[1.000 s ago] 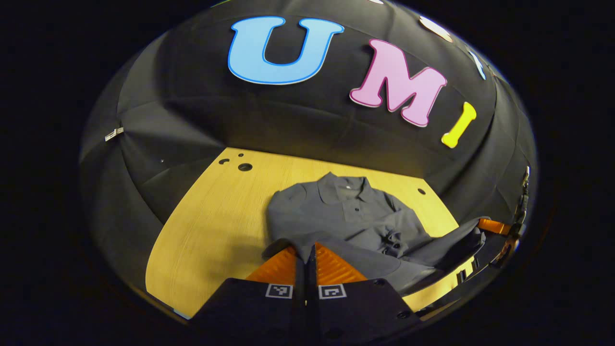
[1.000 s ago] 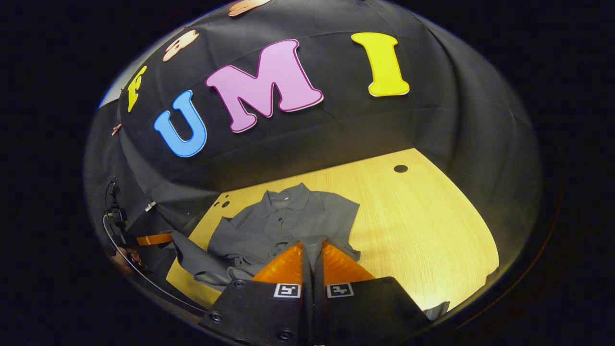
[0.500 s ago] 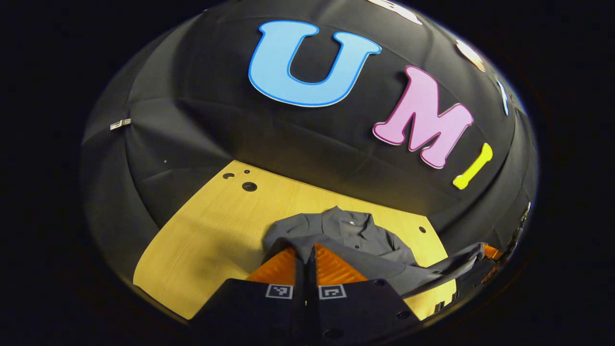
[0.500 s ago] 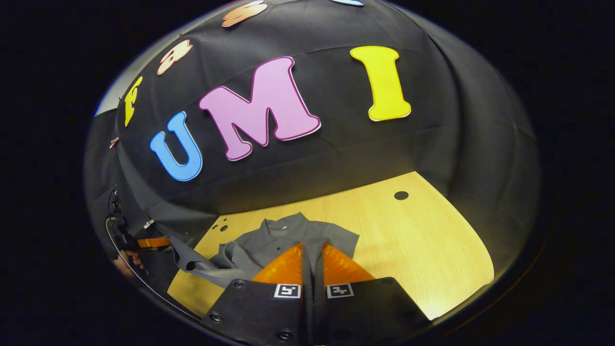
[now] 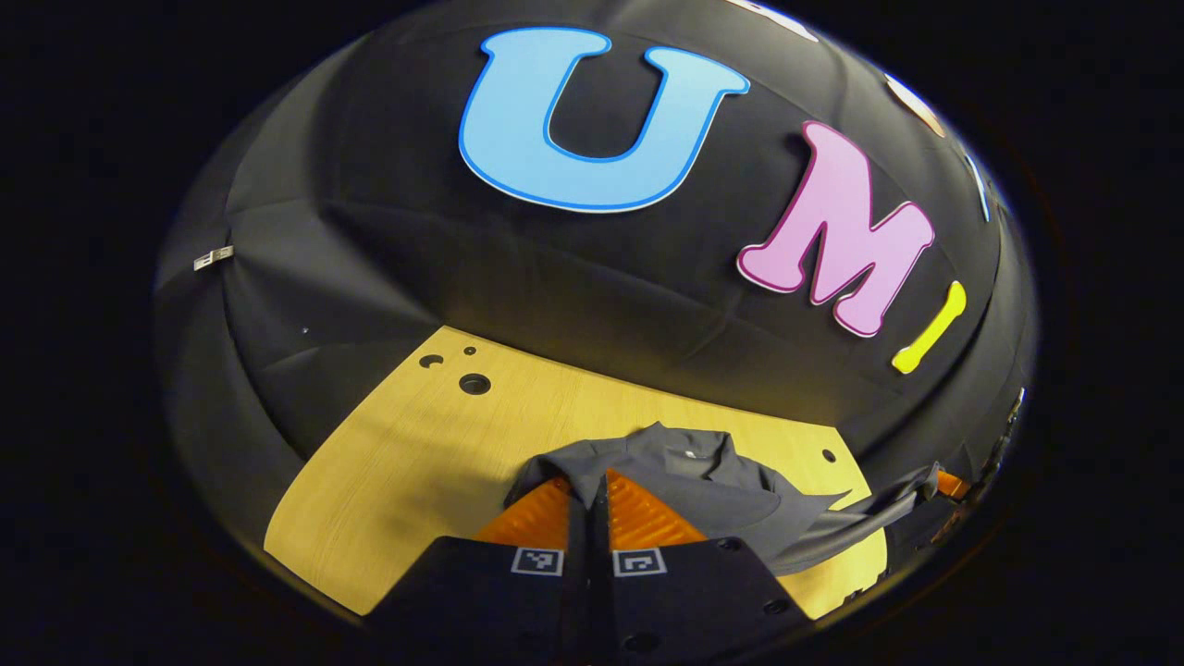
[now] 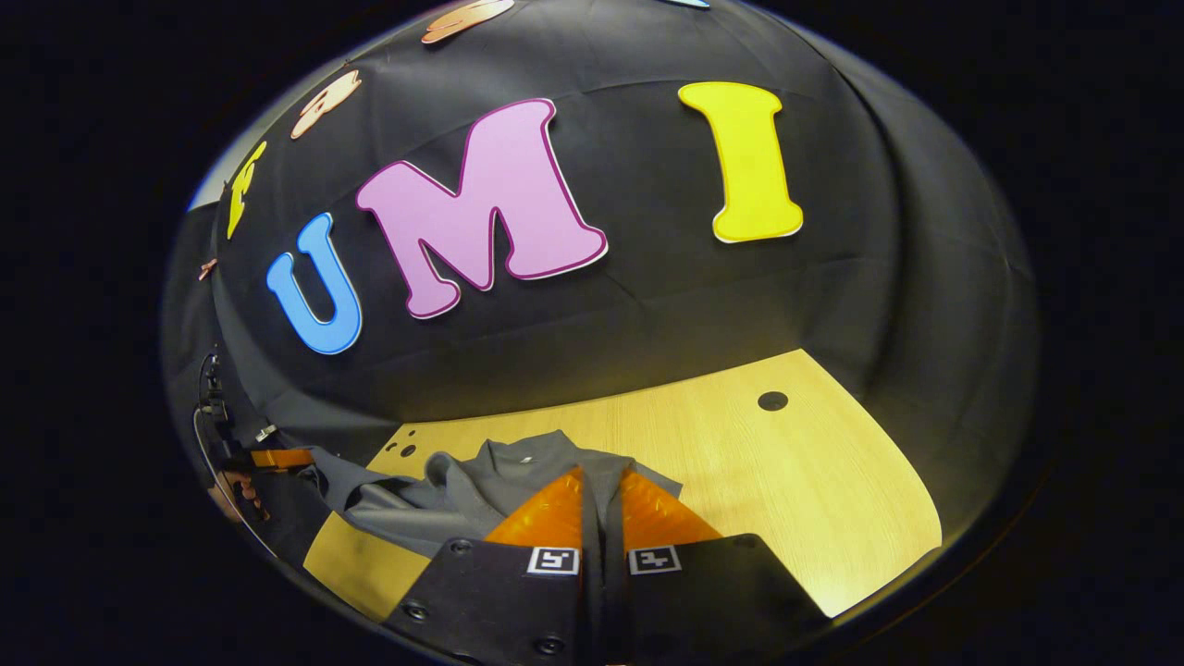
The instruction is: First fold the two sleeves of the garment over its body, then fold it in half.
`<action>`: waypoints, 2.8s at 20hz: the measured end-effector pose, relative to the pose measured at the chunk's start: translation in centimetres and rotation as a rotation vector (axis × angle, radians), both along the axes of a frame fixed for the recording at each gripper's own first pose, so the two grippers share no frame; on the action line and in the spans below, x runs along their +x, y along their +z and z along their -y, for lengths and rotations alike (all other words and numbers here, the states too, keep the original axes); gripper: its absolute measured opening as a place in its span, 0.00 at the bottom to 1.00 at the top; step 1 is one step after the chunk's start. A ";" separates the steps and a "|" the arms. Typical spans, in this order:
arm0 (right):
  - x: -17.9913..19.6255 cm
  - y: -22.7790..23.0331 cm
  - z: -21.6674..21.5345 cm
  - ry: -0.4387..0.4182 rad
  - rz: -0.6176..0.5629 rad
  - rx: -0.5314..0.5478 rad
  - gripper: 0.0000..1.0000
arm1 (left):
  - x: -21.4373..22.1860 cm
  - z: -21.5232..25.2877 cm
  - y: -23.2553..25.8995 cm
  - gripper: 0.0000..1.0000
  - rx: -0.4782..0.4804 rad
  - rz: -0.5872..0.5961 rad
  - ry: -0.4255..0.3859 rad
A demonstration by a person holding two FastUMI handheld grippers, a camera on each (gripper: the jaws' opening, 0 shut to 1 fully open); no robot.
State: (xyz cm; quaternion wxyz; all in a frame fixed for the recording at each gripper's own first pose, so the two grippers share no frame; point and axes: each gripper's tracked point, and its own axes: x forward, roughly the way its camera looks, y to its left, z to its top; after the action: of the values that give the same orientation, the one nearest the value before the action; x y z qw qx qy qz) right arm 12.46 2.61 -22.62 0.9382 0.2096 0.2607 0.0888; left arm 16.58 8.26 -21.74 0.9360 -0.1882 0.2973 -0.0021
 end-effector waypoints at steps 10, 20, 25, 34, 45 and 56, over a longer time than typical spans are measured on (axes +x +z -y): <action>6.4 -5.8 -0.7 0.020 -0.040 0.002 0.05 | 5.3 -0.4 -5.8 0.05 0.076 -0.063 0.003; 10.6 -15.0 -1.7 0.046 -0.114 -0.038 0.05 | 9.0 0.6 -13.9 0.05 0.167 -0.114 0.014; 12.0 -19.7 -2.6 0.053 -0.157 -0.050 0.05 | 10.1 0.8 -17.3 0.05 0.209 -0.135 0.015; 12.2 -25.5 -3.0 0.060 -0.239 -0.100 0.05 | 10.3 1.4 -21.6 0.06 0.287 -0.188 0.002; 11.1 -19.6 0.6 0.000 -0.206 -0.104 0.75 | 9.6 3.2 -16.6 0.65 0.364 -0.117 -0.084; 6.8 -9.3 1.8 -0.005 -0.095 -0.120 0.75 | 5.8 6.6 -5.4 0.90 0.345 0.051 -0.171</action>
State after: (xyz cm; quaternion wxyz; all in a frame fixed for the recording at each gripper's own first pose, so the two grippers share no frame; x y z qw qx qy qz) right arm 19.30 0.86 -31.89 0.9358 0.1575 0.3095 0.0606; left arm 22.37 1.67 -27.18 0.9580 0.0012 0.2845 -0.0355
